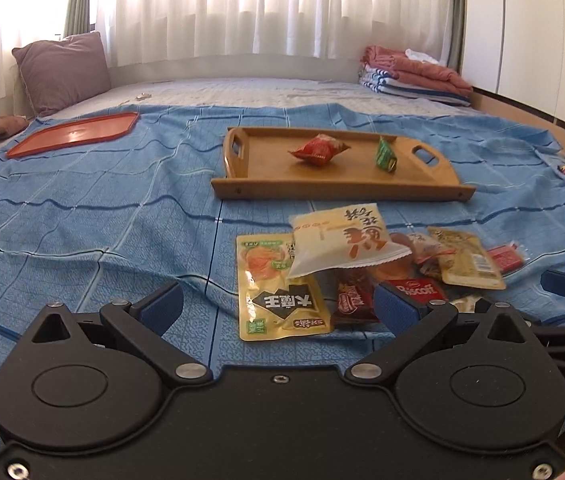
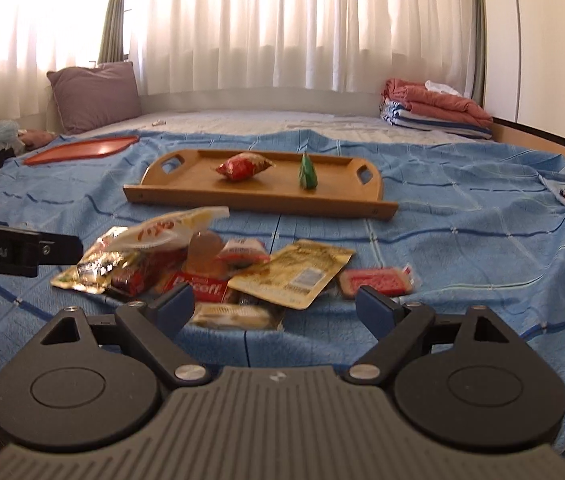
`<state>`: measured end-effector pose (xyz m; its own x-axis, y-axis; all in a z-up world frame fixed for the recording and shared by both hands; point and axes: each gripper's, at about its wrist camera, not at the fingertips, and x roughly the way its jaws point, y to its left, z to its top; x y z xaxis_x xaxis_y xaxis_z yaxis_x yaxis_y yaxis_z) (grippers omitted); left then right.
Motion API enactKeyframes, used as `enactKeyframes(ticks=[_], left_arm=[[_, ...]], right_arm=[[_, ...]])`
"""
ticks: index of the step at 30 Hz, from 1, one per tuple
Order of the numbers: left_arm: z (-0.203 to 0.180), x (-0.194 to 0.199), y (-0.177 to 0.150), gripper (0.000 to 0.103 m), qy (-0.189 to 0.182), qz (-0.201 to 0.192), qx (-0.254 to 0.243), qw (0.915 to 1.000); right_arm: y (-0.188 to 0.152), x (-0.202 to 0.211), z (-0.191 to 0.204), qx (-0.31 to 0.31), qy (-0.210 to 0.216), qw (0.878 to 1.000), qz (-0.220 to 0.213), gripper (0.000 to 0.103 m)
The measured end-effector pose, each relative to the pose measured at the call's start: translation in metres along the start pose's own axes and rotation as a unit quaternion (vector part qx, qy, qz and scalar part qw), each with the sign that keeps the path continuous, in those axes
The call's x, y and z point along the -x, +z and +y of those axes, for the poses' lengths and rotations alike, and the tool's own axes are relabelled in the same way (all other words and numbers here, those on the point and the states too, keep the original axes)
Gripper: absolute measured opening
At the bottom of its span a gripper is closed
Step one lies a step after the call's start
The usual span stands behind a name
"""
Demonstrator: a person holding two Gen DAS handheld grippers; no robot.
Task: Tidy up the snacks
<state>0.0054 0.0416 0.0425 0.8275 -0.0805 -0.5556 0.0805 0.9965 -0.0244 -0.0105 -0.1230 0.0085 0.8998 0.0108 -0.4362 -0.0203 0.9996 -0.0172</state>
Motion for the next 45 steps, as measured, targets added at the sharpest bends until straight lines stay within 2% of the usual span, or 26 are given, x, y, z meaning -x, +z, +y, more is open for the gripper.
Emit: enactKeyframes(ticks=[11,18,23,30,38,41,45], left_arm=[[-0.007,-0.052,-0.004,0.102,0.010,0.035,0.006,0.9993],[0.005,-0.046,-0.008,0.100,0.026,0.009,0.061,0.9978],[0.007,-0.055,-0.012,0.097,0.044,0.034,0.044,0.9975],[-0.002,-0.064,-0.005,0.096,0.028,0.031,0.041,0.9983],[-0.010,-0.083,0.000,0.094,0.040,0.043,0.018,0.9981],[-0.012,-0.087,0.002,0.091,0.037,0.052,0.002,0.9979],[-0.015,-0.086,0.002,0.080,0.028,0.052,-0.012,0.9982]], right_arm=[[-0.014,-0.024,0.010,-0.012,0.005,1.000,0.024,0.093],[-0.020,-0.034,0.017,-0.009,0.004,1.000,0.026,0.098],[-0.023,-0.035,0.023,0.007,-0.004,1.000,0.022,0.099],[-0.024,-0.036,0.024,0.011,-0.003,1.000,0.023,0.101],[-0.026,-0.036,0.025,0.012,-0.005,1.000,0.019,0.101],[-0.026,-0.036,0.025,0.013,-0.005,1.000,0.019,0.101],[-0.027,-0.036,0.025,0.014,-0.006,1.000,0.018,0.102]])
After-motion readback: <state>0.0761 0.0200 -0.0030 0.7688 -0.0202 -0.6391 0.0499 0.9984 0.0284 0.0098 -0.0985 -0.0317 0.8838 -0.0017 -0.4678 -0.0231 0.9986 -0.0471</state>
